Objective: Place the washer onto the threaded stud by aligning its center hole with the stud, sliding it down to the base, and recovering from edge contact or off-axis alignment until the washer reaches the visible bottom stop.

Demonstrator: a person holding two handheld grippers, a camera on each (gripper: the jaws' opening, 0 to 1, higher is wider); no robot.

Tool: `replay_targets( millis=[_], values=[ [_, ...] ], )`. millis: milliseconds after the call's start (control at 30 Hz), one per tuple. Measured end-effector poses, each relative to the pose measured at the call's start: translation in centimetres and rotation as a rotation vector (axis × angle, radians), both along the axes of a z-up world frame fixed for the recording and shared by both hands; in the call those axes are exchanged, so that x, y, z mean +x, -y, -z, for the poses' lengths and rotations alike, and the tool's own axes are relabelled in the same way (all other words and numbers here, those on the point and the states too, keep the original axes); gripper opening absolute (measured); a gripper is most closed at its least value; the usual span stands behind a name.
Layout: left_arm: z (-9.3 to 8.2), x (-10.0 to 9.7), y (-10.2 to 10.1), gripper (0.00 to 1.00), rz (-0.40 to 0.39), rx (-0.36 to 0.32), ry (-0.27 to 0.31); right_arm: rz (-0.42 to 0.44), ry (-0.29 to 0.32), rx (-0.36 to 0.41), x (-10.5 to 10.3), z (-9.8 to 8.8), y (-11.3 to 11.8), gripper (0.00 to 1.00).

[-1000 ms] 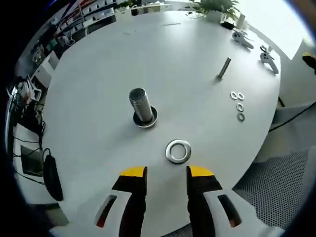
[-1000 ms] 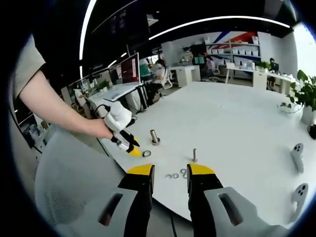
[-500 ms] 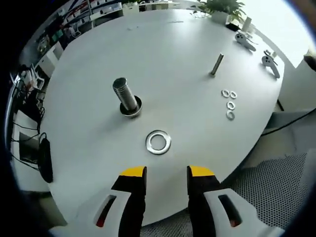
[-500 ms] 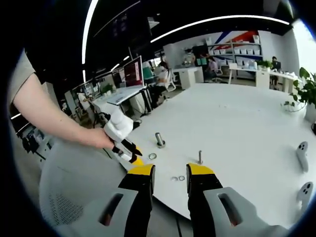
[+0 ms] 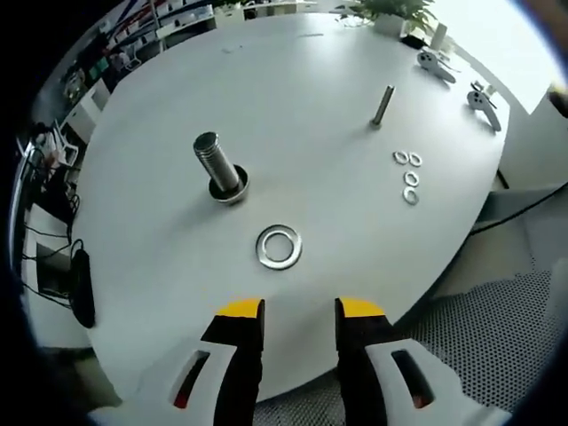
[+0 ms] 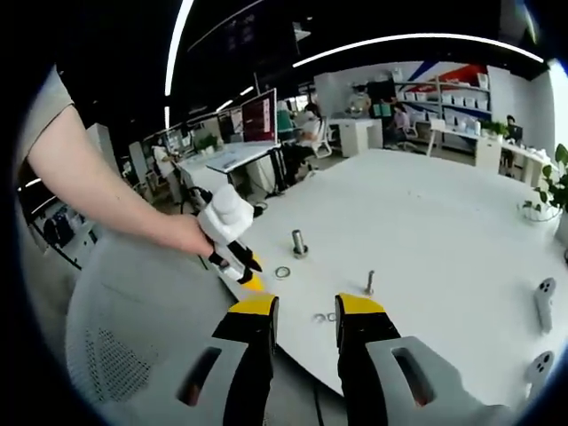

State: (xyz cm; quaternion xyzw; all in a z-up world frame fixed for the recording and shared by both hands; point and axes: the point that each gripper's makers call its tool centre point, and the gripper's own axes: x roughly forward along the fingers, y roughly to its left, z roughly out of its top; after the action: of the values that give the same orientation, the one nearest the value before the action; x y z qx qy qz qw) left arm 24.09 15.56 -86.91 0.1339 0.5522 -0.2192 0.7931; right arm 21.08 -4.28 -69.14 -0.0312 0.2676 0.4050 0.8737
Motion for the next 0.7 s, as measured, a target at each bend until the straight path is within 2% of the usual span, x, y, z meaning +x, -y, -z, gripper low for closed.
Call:
replay_targets(
  millis=[67,200,500,700],
  values=[
    [-0.15,0.02,0.32,0.30,-0.001,0.000,0.002,0.018,-0.015,0.021,0.16,-0.07,0.24,0.28],
    [-0.30,0.10,0.78,0.30,0.008,0.004,0.001,0.008,-0.006,0.011,-0.01,-0.09,0.08,0.28],
    [-0.63,0.79,0.58,0.31,0.003,0.008,0.005,0.002,-0.012,0.021,-0.02,-0.09,-0.05,0.28],
    [-0.38,0.31,0.56,0.32,0.004,0.009,-0.014,0.002,-0.024,0.024,-0.07,0.05,-0.07,0.28]
  ],
)
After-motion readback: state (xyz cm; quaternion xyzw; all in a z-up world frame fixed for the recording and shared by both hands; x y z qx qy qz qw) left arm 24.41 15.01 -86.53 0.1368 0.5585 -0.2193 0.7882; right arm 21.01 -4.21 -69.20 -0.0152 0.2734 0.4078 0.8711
